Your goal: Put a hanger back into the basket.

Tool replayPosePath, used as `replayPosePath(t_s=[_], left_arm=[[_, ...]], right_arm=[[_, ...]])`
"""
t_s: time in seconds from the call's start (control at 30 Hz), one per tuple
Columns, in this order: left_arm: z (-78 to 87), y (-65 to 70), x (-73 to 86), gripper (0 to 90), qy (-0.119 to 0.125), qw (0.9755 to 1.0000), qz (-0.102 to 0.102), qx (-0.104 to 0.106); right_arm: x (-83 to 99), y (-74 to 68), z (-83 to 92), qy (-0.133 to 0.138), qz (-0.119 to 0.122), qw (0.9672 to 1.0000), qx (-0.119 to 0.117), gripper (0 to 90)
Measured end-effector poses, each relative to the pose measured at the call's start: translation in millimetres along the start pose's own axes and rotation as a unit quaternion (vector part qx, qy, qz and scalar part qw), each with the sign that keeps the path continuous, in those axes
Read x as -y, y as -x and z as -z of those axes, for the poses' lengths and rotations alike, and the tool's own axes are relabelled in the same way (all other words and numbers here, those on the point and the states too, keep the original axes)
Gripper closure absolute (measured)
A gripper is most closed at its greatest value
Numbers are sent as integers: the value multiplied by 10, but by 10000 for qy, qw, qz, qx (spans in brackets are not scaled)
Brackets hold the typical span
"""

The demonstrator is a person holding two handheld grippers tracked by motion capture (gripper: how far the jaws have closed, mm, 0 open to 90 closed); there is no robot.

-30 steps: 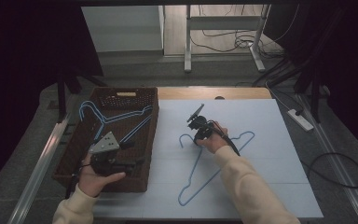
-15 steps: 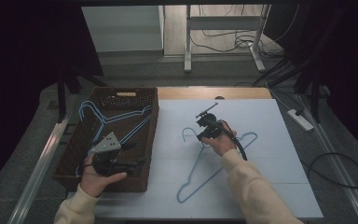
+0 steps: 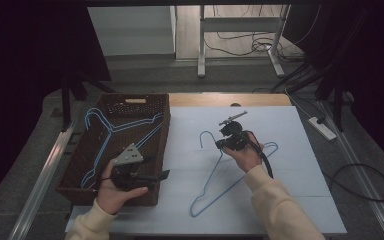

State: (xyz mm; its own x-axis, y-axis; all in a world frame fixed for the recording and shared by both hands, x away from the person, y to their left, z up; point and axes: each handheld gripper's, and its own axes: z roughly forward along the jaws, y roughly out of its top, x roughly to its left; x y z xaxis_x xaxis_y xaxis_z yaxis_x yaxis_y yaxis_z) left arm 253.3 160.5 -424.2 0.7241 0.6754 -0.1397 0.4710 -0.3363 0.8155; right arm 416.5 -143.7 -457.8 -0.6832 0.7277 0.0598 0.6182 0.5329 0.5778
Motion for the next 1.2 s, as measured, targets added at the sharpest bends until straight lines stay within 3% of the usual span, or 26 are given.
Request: replayPosePath(t_s=[0.37,0.47,0.67,1.0,1.2], left_arm=[[-384,336,-217,274,-414,9988,-86,246],[-617,459,-278,269,-697,9968,-163,357],[-897,551,-314,274,-955,9945,-177,392],[-1281,572,-306,273,-1210,9922,-18,285],[-1432,552,-269,274,-1244,9919,95,245]], right_arm=[[68,-4,90,206,2,9998,-21,858],[72,-8,101,239,15,9997,-28,858],[78,-11,125,272,20,9996,-45,858],[101,-11,155,353,13,9994,-63,858],[113,-13,172,389,21,9992,-61,858]])
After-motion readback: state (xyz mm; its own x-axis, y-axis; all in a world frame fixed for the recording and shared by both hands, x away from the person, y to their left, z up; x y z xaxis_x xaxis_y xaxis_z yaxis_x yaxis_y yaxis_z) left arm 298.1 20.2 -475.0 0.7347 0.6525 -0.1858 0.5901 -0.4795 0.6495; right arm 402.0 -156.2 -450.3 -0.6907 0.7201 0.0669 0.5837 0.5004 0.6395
